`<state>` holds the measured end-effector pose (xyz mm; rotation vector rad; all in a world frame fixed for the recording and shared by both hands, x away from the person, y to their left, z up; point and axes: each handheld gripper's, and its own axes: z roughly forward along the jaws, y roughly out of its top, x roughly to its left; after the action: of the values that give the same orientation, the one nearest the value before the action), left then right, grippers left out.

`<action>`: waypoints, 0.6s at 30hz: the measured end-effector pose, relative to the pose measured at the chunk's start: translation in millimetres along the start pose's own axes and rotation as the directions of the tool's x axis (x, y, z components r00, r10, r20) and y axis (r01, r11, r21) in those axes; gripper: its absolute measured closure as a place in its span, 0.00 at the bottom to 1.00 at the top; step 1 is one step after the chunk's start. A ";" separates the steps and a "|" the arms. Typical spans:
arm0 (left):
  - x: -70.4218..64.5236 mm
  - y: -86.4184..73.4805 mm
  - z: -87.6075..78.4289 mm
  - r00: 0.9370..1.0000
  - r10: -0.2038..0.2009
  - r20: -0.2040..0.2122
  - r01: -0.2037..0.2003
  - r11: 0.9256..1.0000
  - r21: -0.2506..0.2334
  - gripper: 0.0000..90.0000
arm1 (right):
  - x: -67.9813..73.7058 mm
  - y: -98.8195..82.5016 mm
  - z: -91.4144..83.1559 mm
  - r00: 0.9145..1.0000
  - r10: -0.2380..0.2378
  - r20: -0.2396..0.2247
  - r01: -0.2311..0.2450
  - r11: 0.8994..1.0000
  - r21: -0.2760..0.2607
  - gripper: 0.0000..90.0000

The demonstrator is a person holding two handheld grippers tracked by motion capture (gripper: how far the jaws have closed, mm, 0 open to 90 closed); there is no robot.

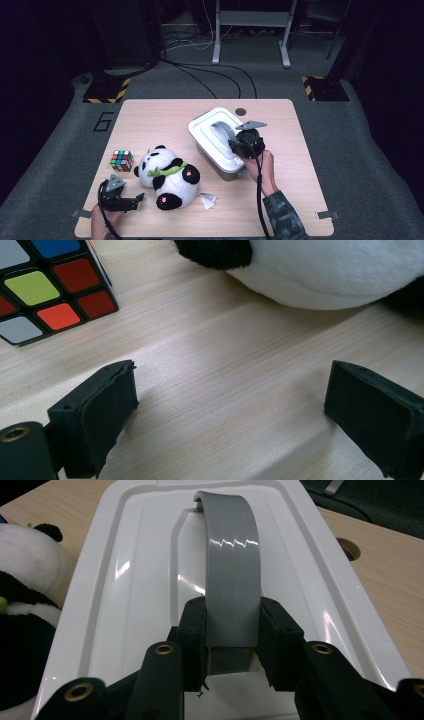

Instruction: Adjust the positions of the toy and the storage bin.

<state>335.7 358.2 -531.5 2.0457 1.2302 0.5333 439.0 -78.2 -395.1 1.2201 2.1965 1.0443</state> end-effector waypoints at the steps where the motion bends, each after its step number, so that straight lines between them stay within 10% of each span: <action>1: 0.0 0.0 0.0 1.000 0.000 0.000 0.000 1.000 0.000 0.07 | 1.9 -1.4 -1.6 1.000 0.018 0.002 -0.018 1.000 0.001 0.73; 18: -0.3 -0.1 0.1 1.000 0.001 -0.002 -0.001 1.000 -0.003 0.07 | 10.6 -14.7 -18.2 0.999 0.024 -0.029 -0.024 1.000 0.002 0.65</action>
<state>335.5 357.9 -531.6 2.0440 1.2285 0.5379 413.5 -81.6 -395.0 1.2420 2.2101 1.0762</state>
